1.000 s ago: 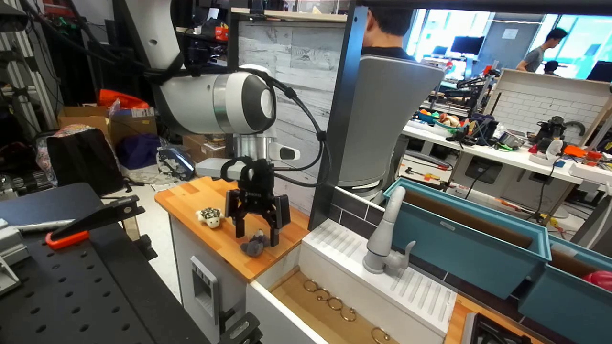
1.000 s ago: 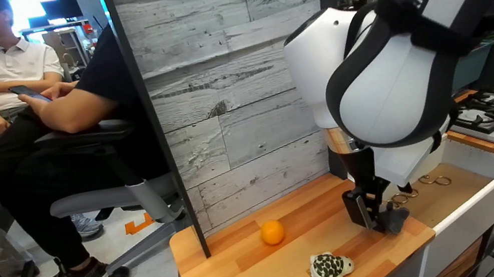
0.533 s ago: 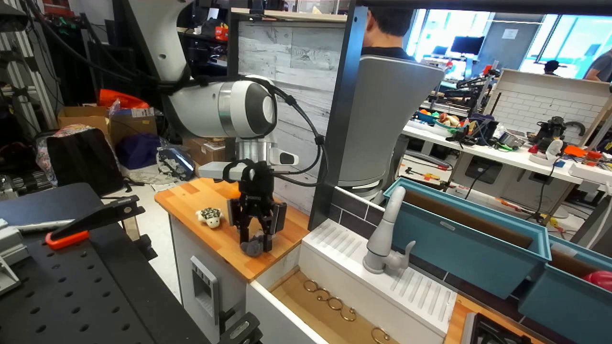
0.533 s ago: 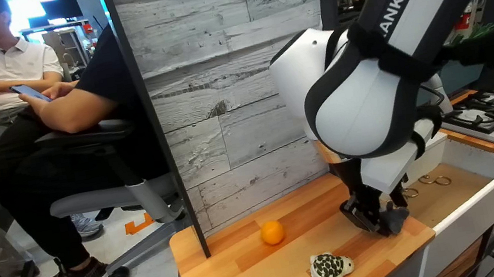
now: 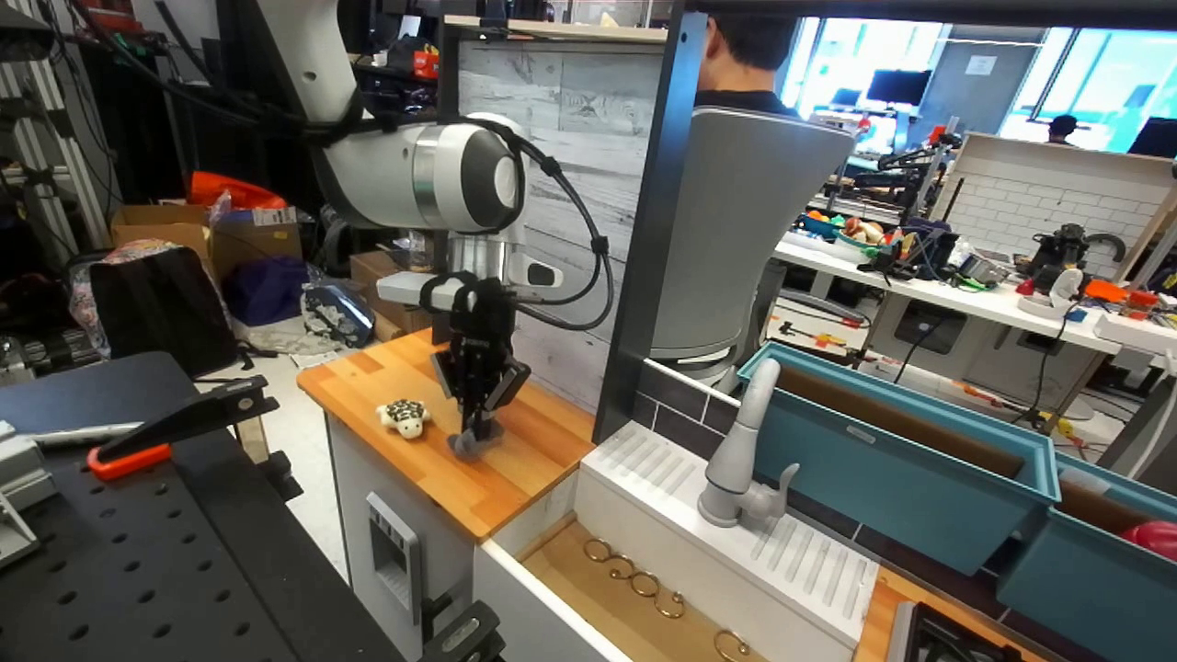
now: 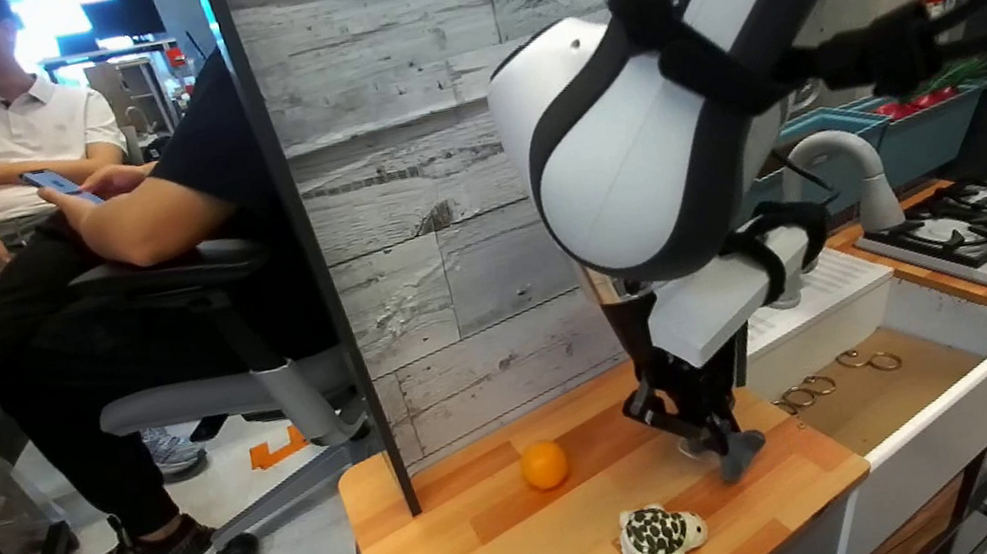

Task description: Move the grey toy closer to the grey wall

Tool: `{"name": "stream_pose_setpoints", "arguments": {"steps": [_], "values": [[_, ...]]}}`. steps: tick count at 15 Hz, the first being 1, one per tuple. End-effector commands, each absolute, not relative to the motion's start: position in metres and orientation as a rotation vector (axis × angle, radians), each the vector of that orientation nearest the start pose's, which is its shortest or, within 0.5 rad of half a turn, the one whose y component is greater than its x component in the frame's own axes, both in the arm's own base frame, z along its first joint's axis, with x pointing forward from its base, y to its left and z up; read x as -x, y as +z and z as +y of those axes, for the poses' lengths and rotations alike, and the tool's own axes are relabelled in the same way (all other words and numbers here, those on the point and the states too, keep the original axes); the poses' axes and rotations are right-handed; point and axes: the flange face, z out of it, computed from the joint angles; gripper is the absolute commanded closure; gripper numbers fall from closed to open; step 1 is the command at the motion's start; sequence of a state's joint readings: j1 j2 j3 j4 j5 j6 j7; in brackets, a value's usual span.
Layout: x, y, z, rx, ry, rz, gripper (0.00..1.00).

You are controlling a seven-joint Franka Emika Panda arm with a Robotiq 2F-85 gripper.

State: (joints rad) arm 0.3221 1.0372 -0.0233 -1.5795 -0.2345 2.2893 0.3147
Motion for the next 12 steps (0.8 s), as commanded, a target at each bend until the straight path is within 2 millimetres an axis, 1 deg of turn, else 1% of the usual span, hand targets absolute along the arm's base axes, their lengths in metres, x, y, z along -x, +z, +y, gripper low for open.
{"name": "stream_pose_setpoints", "arguments": {"steps": [1,2,4,6,7,12], "values": [[-0.623,0.036,0.192,3.308,0.395,-0.281,1.00],[-0.630,0.042,0.196,3.300,0.367,-0.276,0.97],[-0.642,0.050,0.202,3.291,0.326,-0.273,0.97],[-0.651,0.051,0.206,3.291,0.311,-0.268,0.97],[-0.653,0.049,0.207,3.298,0.324,-0.268,0.97],[-0.650,0.020,0.206,3.346,0.403,-0.284,0.97]]}}
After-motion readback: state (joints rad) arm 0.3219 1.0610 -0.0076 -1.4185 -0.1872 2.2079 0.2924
